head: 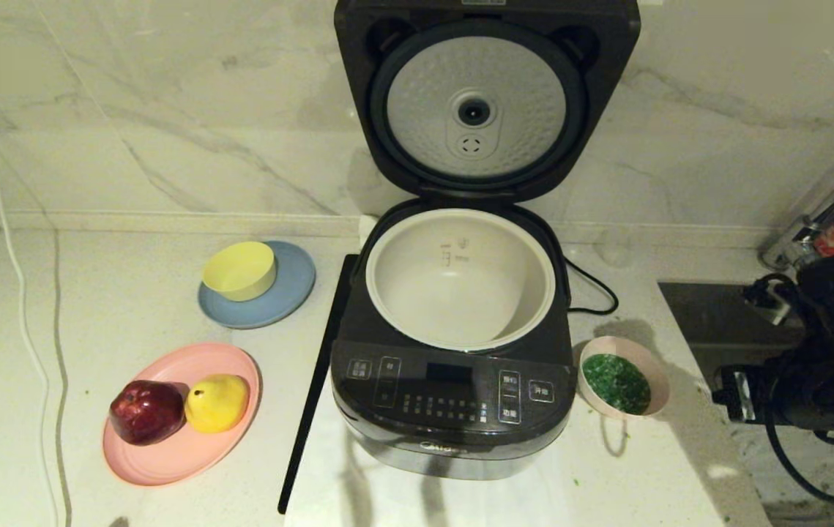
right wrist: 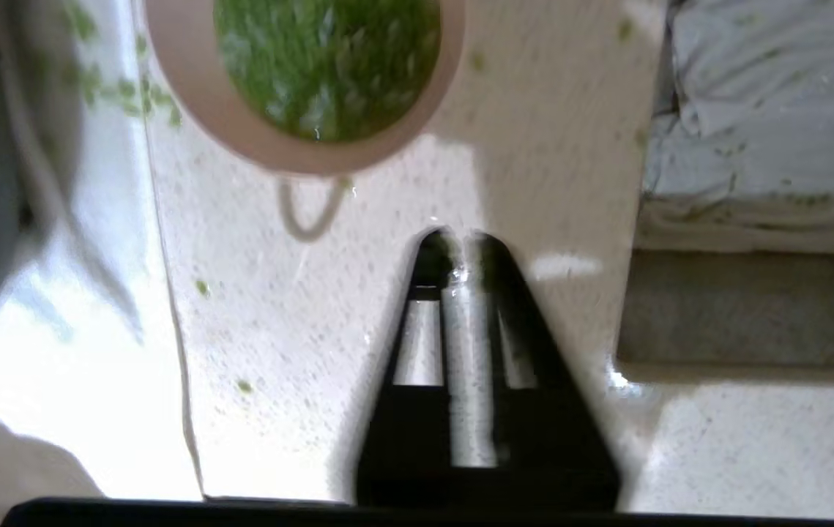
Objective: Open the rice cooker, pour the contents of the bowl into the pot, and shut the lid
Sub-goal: Fill a bowl with water from the tap
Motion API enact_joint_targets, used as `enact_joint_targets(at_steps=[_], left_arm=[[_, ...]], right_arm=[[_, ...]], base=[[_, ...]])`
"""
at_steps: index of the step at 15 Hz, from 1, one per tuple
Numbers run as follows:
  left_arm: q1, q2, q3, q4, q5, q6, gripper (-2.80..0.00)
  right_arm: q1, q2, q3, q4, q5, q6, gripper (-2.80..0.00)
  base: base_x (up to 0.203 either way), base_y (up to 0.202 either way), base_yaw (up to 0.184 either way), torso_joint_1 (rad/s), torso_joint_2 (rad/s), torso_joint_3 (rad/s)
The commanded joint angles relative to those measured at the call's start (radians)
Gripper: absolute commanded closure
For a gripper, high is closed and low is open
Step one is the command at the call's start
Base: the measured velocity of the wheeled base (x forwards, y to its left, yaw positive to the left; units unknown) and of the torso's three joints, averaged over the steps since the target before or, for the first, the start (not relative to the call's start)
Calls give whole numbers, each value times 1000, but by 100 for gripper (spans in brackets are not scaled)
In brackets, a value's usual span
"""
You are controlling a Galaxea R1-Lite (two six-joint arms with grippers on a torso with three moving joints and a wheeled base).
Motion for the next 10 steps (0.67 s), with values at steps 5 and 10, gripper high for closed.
enact_joint_targets(at_steps=[5, 10], left_arm=[[0, -1, 8, 0, 0, 0, 0], [0, -1, 8, 0, 0, 0, 0]], right_arm=[[61, 32, 54, -44, -4, 35, -280], [34, 143, 169, -275, -24, 39, -280]], base=[[0, 0, 0, 0, 0, 0], [0, 0, 0, 0, 0, 0]])
